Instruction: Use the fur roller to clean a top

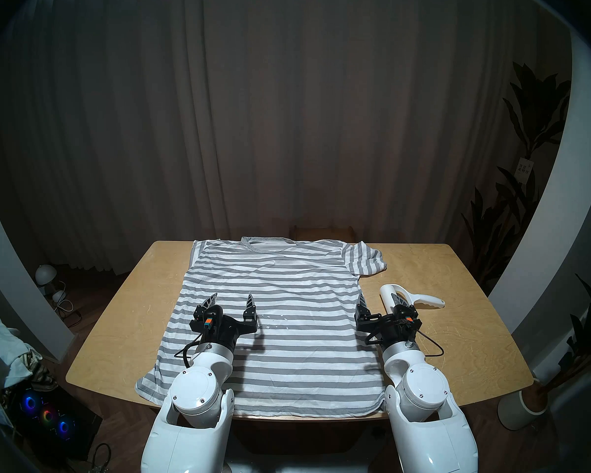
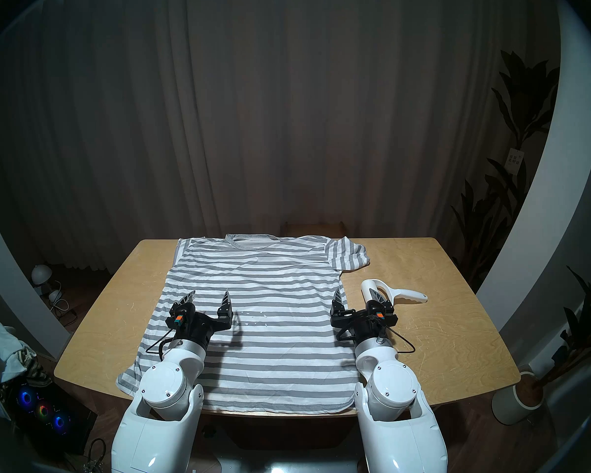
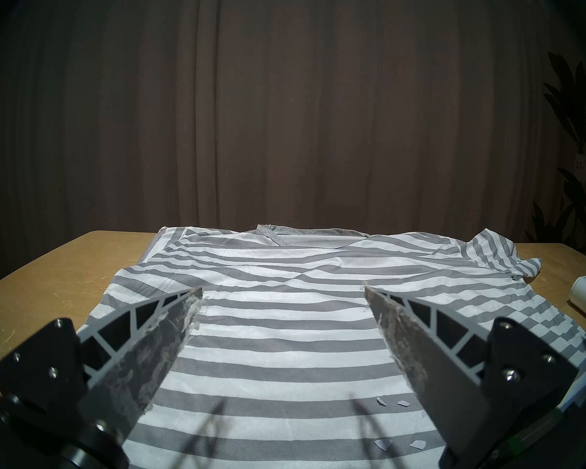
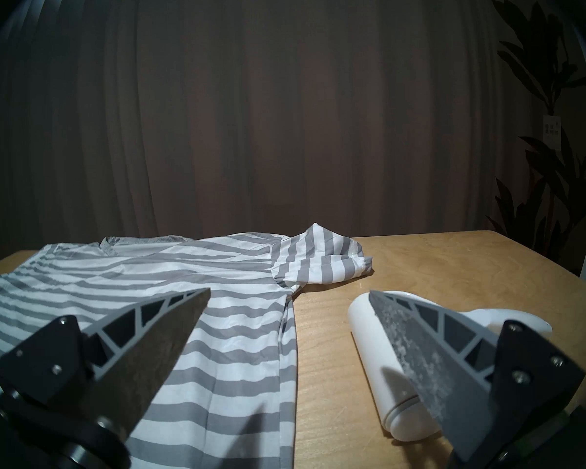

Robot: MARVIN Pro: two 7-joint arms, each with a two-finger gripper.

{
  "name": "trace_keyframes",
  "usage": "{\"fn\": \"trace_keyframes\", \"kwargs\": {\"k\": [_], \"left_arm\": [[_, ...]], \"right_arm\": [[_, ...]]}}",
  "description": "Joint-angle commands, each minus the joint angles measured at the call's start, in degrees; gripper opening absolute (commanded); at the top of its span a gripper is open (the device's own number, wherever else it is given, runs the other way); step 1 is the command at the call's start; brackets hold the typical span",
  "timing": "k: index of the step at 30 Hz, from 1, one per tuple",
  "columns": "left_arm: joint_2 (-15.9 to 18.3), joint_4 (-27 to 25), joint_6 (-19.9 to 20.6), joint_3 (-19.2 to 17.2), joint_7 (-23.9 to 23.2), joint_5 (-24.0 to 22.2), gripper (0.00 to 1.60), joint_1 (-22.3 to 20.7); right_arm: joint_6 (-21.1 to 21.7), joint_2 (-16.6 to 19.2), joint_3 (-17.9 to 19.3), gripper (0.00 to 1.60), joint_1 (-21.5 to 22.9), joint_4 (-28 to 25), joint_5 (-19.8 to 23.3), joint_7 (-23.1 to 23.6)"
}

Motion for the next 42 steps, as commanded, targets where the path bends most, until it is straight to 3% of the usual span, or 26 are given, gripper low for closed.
{"fn": "trace_keyframes", "kwargs": {"k": [1, 2, 4, 8, 10, 12, 14, 15, 19, 27, 31, 32, 34, 36, 37, 38, 39, 42], "left_arm": [[0.27, -1.83, -0.56, -0.86, -0.32, -0.81, 1.6, 0.33], [0.27, -1.83, -0.56, -0.86, -0.32, -0.81, 1.6, 0.33], [0.26, -2.25, -0.45, -1.65, -0.25, -1.34, 1.6, 0.63], [0.68, -2.41, -0.44, -3.0, -0.13, -1.68, 1.6, 0.6], [0.9, -3.0, -0.39, -4.02, -0.26, -2.28, 1.6, 0.9], [1.11, -3.09, -0.41, -4.27, -0.24, -2.21, 1.6, 0.93], [1.42, -3.67, -0.31, -5.28, -0.43, -2.79, 1.6, 1.13], [1.42, -3.67, -0.31, -5.28, -0.43, -2.79, 1.6, 1.13], [1.88, -4.89, -0.41, -6.58, -1.13, -3.94, 1.6, 1.41], [1.4, -5.93, -0.27, -8.13, -2.29, -7.22, 1.6, 1.65], [1.65, -7.34, 0.02, -9.27, -3.87, -9.95, 1.6, 2.24], [1.65, -7.34, 0.02, -9.27, -3.87, -9.95, 1.6, 2.24], [2.16, -7.7, 0.31, -9.83, -4.71, -10.97, 1.6, 2.54], [2.54, -7.78, 0.34, -9.96, -5.13, -11.19, 1.6, 2.72], [3.5, -7.52, -0.2, -10.02, -4.6, -9.08, 1.6, 3.09], [4.87, -7.05, -0.96, -9.72, -4.84, -7.0, 1.6, 3.38], [4.87, -7.05, -0.96, -9.72, -4.84, -7.0, 1.6, 3.38], [5.3, -5.81, -1.27, -10.08, -4.21, -5.66, 1.6, 3.67]], "right_arm": [[1.13, -2.01, 3.49, 1.6, 0.42, -4.48, 14.63, 0.15], [1.13, -2.01, 3.49, 1.6, 0.42, -4.48, 14.63, 0.15], [2.52, -2.4, 4.82, 1.6, 0.21, -5.58, 20.28, -0.23], [4.95, -3.1, 7.11, 1.6, -0.22, -5.39, 25.02, -1.82], [7.35, -3.29, 7.98, 1.6, -0.35, -6.48, 30.31, -2.51], [7.69, -3.36, 8.1, 1.6, -0.35, -6.59, 31.05, -2.66], [10.48, -3.51, 8.96, 1.6, -0.46, -7.58, 37.01, -3.96], [10.48, -3.51, 8.96, 1.6, -0.46, -7.58, 37.01, -3.96], [15.24, -3.94, 10.15, 1.6, -0.62, -9.1, 45.73, -6.48], [16.64, -4.23, 10.75, 1.6, -1.09, -11.27, 55.93, -10.19], [17.48, -4.77, 12.7, 1.6, -1.29, -13.77, 64.48, -13.7], [17.48, -4.77, 12.7, 1.6, -1.29, -13.77, 64.48, -13.7], [17.87, -4.98, 14.29, 1.6, -0.75, -14.51, 69.59, -16.57], [18.01, -5.08, 14.91, 1.6, -0.58, -14.72, 72.0, -18.03], [18.22, -5.14, 16.14, 1.6, -0.07, -14.69, 75.76, -20.68], [18.41, -5.16, 16.74, 1.6, 0.2, -14.33, 76.54, -21.61], [18.41, -5.16, 16.74, 1.6, 0.2, -14.33, 76.54, -21.61], [18.78, -5.07, 18.37, 1.6, 1.12, -13.46, 82.15, -25.74]]}}
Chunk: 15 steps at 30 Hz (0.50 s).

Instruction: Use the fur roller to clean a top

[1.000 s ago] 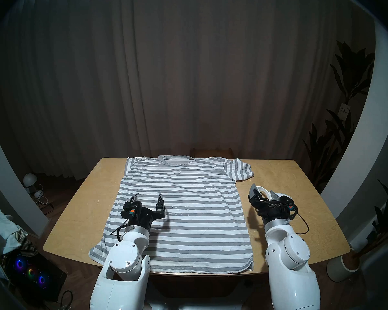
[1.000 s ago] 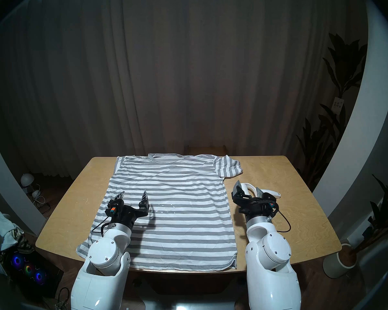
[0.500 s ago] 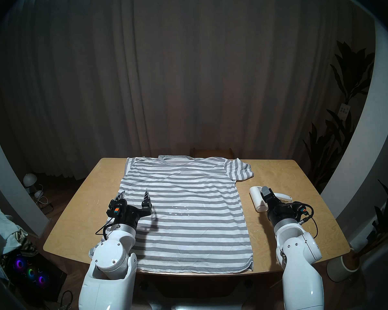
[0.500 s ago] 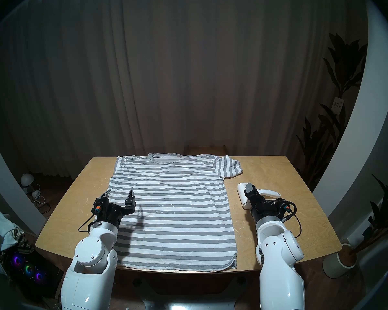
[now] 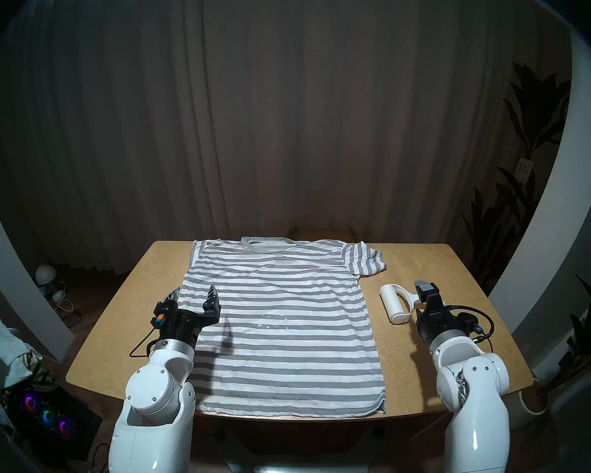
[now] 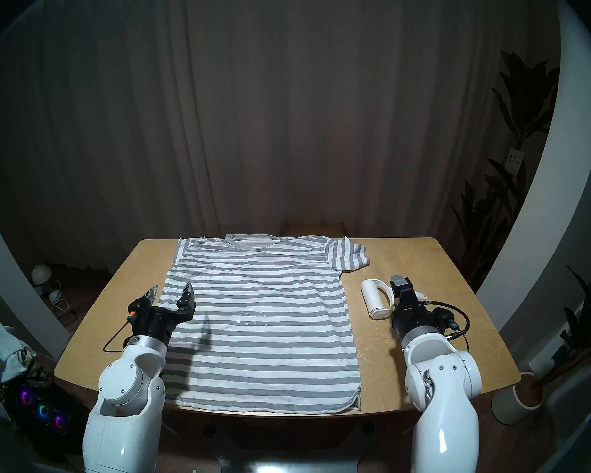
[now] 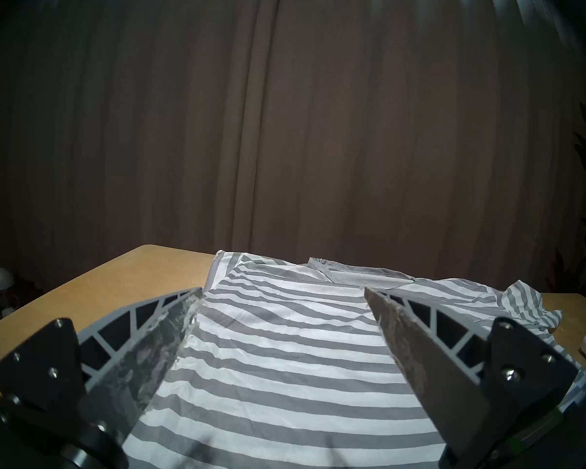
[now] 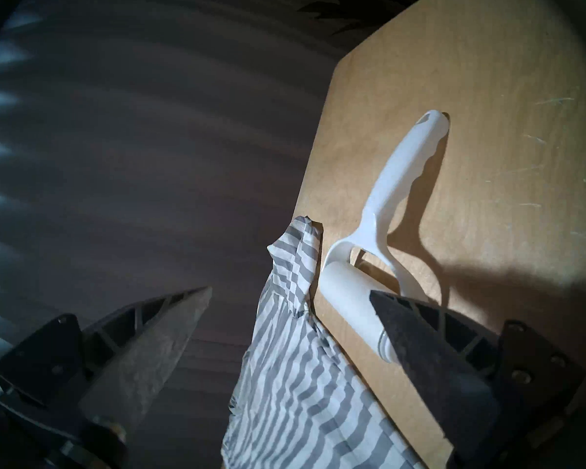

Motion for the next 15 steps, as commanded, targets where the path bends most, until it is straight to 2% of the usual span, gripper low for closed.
{"fn": "trace_keyframes", "kwargs": {"k": [1, 6, 7, 11, 12, 15], "left_arm": [[3.31, 0.45, -2.15, -0.3, 0.52, 5.78, 1.6, 0.76], [5.44, 2.29, -4.94, -0.87, 1.44, 11.65, 1.6, 1.01], [6.11, 2.8, -5.88, -1.2, 2.12, 13.97, 1.6, 0.81], [8.8, 3.52, -6.31, -1.27, 3.03, 19.92, 1.6, 0.62], [8.8, 3.52, -6.31, -1.27, 3.03, 19.92, 1.6, 0.62], [10.66, 4.24, -5.58, -1.04, 4.31, 25.38, 1.6, 0.1]], "right_arm": [[0.6, -0.24, 3.35, 1.6, 2.4, -0.64, 11.86, -7.03], [0.38, 0.58, 4.34, 1.6, 4.7, 0.28, 17.92, -12.56], [0.38, 0.98, 4.93, 1.6, 6.03, 0.37, 20.64, -15.94], [0.42, 1.57, 5.8, 1.6, 7.59, 0.66, 23.35, -19.31], [0.42, 1.57, 5.8, 1.6, 7.59, 0.66, 23.35, -19.31], [0.62, 1.76, 6.37, 1.6, 8.55, 0.88, 24.8, -22.22]]}}
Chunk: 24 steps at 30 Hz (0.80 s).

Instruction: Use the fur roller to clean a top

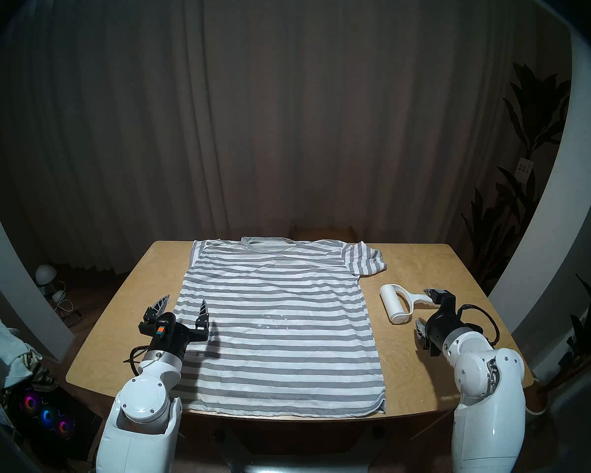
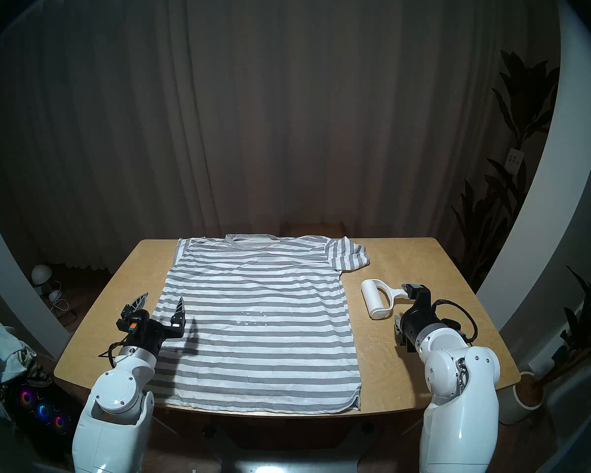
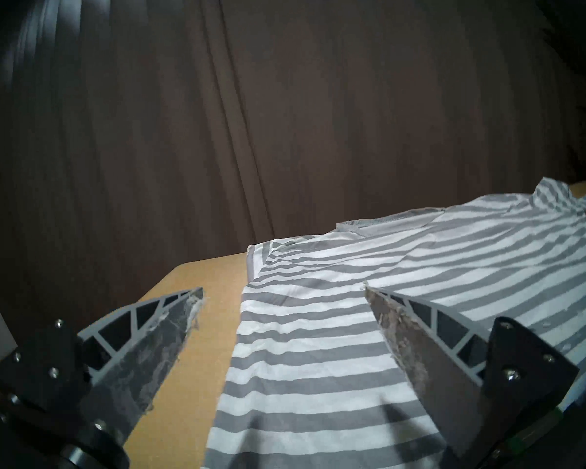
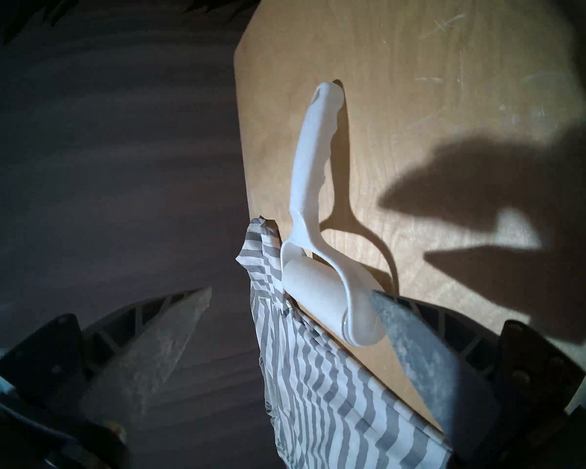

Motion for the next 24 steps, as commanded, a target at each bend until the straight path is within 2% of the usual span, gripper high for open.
{"fn": "trace_keyframes", "kwargs": {"k": [1, 6, 9, 11, 13, 15, 16, 17, 18, 20, 21, 24], "left_arm": [[5.71, 0.39, -0.07, 0.34, 2.37, 11.41, 1.6, -1.75], [5.33, 1.94, 1.92, 0.5, 3.55, 14.88, 1.6, -3.47], [4.77, 2.32, 3.98, 0.17, 2.77, 14.67, 1.6, -4.24], [5.63, 2.78, 4.8, 0.01, 1.19, 14.23, 1.6, -4.5], [6.93, 4.12, 5.09, 0.68, 2.41, 17.48, 1.6, -4.71], [7.1, 4.25, 5.35, 0.78, 2.43, 17.88, 1.6, -4.75], [6.49, 3.88, 6.13, 0.09, 1.47, 16.01, 1.6, -4.92], [6.49, 3.88, 6.13, 0.09, 1.47, 16.01, 1.6, -4.92], [7.62, 3.86, 5.99, 0.49, 1.47, 17.8, 1.6, -4.79], [7.05, 3.66, 6.78, 0.17, 1.26, 17.05, 1.6, -4.96], [7.55, 3.76, 6.98, 0.47, 1.73, 18.64, 1.6, -5.01], [7.25, 4.04, 7.25, 0.35, 1.93, 18.67, 1.6, -5.29]], "right_arm": [[0.06, 0.97, 1.14, 1.6, 3.88, 0.1, 3.64, -4.65], [0.3, 1.32, 1.7, 1.6, 4.84, 0.45, 6.27, -9.25], [0.2, 1.27, 2.03, 1.6, 5.1, 0.73, 7.29, -11.02], [-0.12, 1.06, 2.16, 1.6, 5.1, 0.86, 7.68, -11.21], [-0.15, 1.03, 2.27, 1.6, 5.16, 0.94, 8.18, -11.52], [-0.11, 0.99, 2.29, 1.6, 5.21, 0.92, 8.06, -11.66], [0.38, 1.04, 2.42, 1.6, 5.29, 1.06, 8.31, -11.68], [0.38, 1.04, 2.42, 1.6, 5.29, 1.06, 8.31, -11.68], [0.28, 1.02, 2.39, 1.6, 5.29, 1.05, 8.12, -11.69], [0.11, 1.0, 2.28, 1.6, 5.22, 1.05, 8.09, -11.74], [-0.36, 0.93, 1.98, 1.6, 5.02, 0.93, 7.67, -12.15], [-0.26, 0.84, 1.78, 1.6, 4.55, 0.87, 7.54, -11.98]]}}
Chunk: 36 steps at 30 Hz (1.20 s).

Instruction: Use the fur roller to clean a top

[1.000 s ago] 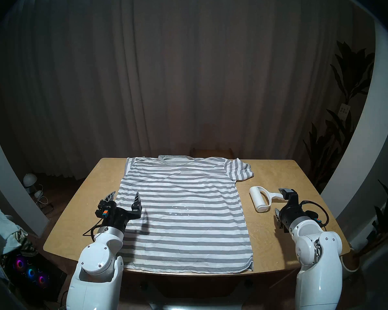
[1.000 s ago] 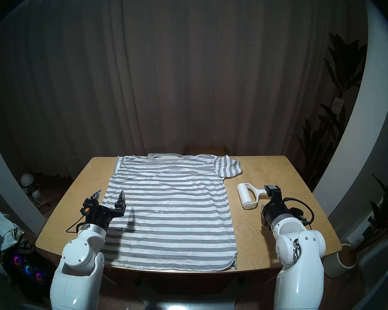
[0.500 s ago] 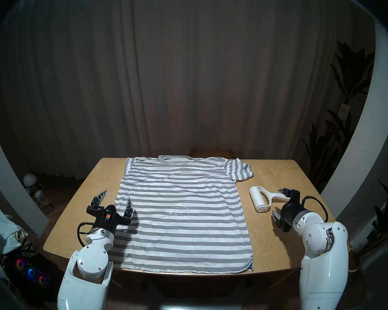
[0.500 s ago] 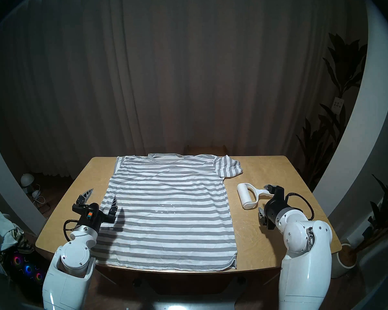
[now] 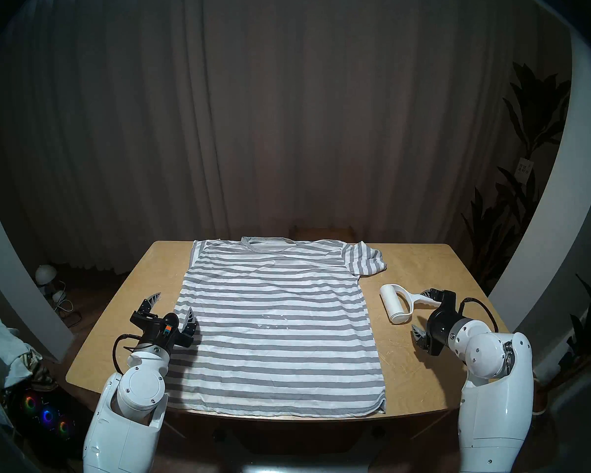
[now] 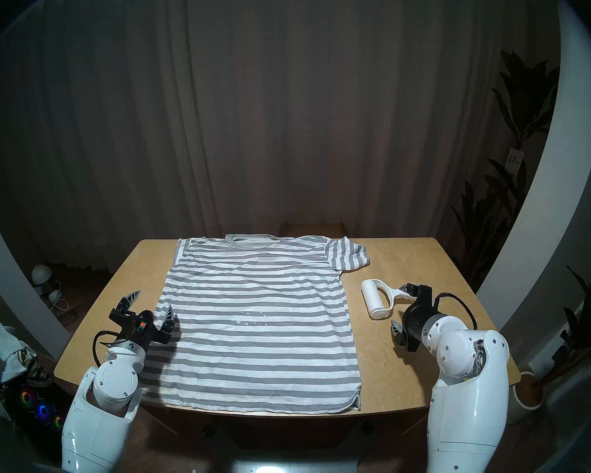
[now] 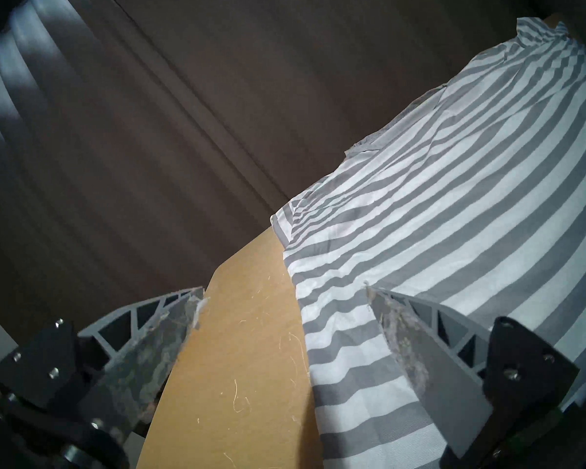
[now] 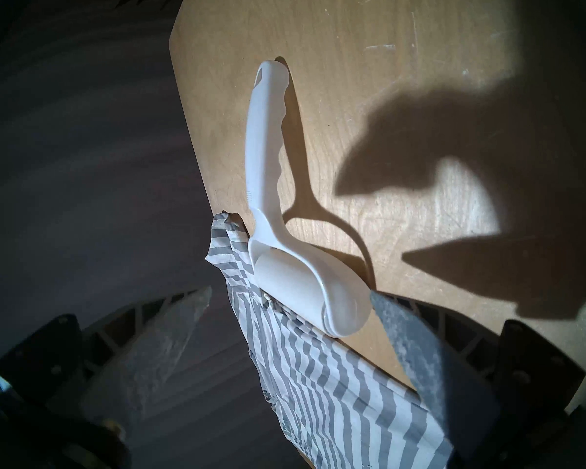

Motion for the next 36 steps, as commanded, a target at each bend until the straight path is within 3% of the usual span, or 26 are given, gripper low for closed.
{"fn": "trace_keyframes", "kwargs": {"k": [1, 5, 9, 15, 18, 23, 32, 36], "left_arm": [[1.05, -0.58, 0.27, -0.12, 0.78, 1.69, 1.6, -1.68], [0.55, 0.74, -0.26, -0.56, -0.04, -0.28, 1.6, -2.48], [-1.61, 1.67, -1.35, -3.16, -6.27, -11.08, 1.6, -3.9], [-1.06, 4.41, -2.42, -3.78, -10.41, -15.53, 1.6, -5.22], [-1.0, 5.76, -2.69, -3.68, -10.29, -15.64, 1.6, -6.15], [0.09, 9.24, -5.27, -2.4, -6.5, -10.3, 1.6, -7.04], [0.55, 11.67, -6.1, -2.34, -6.19, -10.41, 1.6, -7.5], [0.7, 12.63, -5.95, -2.12, -6.33, -10.4, 1.6, -7.68]], "right_arm": [[-0.48, -0.36, -0.92, 1.6, -0.29, -1.21, -0.64, 0.9], [-0.98, -0.53, -1.01, 1.6, -0.97, -1.22, -0.46, 1.59], [-0.81, -0.59, -0.92, 1.6, -1.17, -1.26, -0.29, 1.61], [-1.11, -0.72, -1.05, 1.6, -1.78, -1.83, -0.68, 2.22], [-1.12, -0.71, -1.14, 1.6, -2.04, -2.15, -0.76, 2.43], [-1.28, -0.94, -1.03, 1.6, -2.29, -2.52, -0.41, 2.91], [-2.34, -0.83, -1.97, 1.6, -2.01, -1.82, -1.99, 5.16], [-5.98, -0.57, -2.6, 1.6, -1.09, -0.22, -3.45, 7.48]]}}
